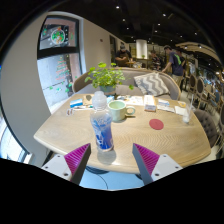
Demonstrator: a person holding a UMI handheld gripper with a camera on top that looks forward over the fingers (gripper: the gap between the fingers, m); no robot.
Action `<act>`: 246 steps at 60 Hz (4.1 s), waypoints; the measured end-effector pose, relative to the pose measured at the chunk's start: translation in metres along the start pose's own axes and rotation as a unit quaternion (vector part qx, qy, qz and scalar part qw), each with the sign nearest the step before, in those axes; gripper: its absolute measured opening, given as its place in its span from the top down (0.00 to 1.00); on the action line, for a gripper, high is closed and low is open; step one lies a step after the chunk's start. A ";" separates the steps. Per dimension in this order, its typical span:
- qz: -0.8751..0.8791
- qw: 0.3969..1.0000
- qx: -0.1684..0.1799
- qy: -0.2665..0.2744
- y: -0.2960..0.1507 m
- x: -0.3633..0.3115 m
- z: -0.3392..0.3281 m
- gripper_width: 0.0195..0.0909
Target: Pour water
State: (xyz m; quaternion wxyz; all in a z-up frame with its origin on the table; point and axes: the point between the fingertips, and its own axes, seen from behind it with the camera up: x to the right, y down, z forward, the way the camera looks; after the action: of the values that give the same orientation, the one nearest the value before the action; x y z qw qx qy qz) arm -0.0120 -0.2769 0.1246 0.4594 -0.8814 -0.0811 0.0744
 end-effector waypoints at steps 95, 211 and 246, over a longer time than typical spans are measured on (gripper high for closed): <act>-0.692 0.624 -0.064 0.358 -0.243 0.199 0.227 0.77; 0.065 0.993 0.018 0.097 -0.087 0.257 0.208 0.10; 0.062 0.987 -0.038 0.145 -0.063 0.140 -0.027 0.07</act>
State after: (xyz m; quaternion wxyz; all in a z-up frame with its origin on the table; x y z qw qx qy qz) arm 0.1256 -0.2330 0.1837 0.4273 -0.9028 0.0387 -0.0285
